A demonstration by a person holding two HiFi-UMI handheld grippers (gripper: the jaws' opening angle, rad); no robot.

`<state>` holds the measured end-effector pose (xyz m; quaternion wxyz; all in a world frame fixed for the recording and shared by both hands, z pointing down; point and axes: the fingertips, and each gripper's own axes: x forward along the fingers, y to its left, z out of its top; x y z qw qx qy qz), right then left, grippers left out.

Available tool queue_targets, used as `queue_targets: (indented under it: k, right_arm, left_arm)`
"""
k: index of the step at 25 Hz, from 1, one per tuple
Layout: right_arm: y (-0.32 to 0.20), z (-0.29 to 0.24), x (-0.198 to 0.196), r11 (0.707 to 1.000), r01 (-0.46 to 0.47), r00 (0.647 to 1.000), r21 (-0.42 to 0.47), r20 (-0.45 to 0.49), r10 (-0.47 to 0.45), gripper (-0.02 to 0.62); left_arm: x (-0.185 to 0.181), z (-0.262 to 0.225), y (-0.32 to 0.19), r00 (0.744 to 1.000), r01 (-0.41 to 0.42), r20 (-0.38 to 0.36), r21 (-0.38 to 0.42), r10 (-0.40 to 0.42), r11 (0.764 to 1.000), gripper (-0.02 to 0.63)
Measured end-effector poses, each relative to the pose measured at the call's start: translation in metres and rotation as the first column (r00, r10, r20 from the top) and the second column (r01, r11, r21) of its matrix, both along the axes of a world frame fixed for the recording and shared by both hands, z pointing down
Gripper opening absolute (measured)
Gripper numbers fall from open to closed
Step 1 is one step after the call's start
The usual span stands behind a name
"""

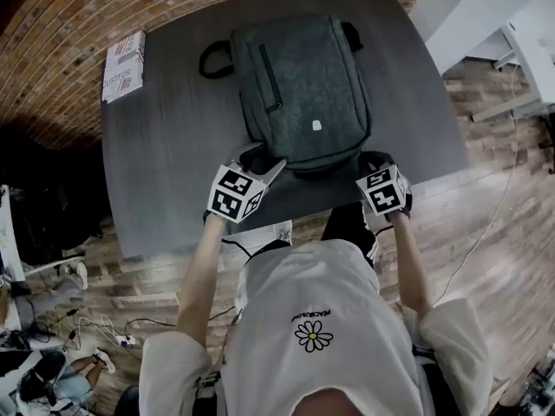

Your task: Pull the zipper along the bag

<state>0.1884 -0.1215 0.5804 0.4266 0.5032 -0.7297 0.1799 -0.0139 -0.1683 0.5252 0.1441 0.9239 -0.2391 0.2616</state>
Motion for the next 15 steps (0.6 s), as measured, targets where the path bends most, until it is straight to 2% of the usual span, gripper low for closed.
queue_targets:
  k: [5, 8, 9, 11, 12, 13, 15]
  right_arm:
    - [-0.014, 0.001, 0.05, 1.0, -0.017, 0.994, 0.018, -0.108, 0.019, 0.005]
    - [-0.014, 0.005, 0.057, 1.0, 0.015, 0.989, -0.006, -0.148, -0.016, 0.005]
    - [-0.016, 0.005, 0.057, 0.999, 0.031, 0.986, -0.011, -0.163, -0.032, 0.005]
    - [-0.021, 0.004, 0.057, 0.999, 0.04, 0.985, -0.011, -0.168, -0.041, 0.005]
    - [-0.021, 0.004, 0.057, 0.999, 0.034, 0.987, -0.01, -0.157, -0.035, 0.005]
    - [-0.02, 0.004, 0.057, 1.0, 0.025, 0.989, -0.01, -0.144, -0.026, 0.005]
    - [-0.017, 0.005, 0.057, 1.0, 0.008, 0.992, -0.01, -0.122, -0.009, 0.005]
  left_arm:
    - [0.045, 0.003, 0.018, 0.998, -0.04, -0.048, -0.029, 0.038, 0.999, 0.229]
    - [0.044, -0.001, 0.024, 0.992, -0.125, -0.013, -0.056, 0.124, 0.991, 0.229]
    - [0.04, -0.009, 0.02, 0.99, -0.144, 0.011, -0.025, 0.144, 0.989, 0.229]
    - [0.033, -0.038, 0.001, 0.99, -0.141, 0.049, 0.126, 0.136, 0.982, 0.191]
    - [0.034, -0.055, -0.01, 0.99, -0.136, 0.058, 0.203, 0.126, 0.97, 0.163]
    - [0.038, -0.069, -0.02, 0.989, -0.146, 0.072, 0.262, 0.132, 0.954, 0.163]
    - [0.057, -0.074, -0.033, 0.968, -0.238, 0.154, 0.325, 0.198, 0.915, 0.163]
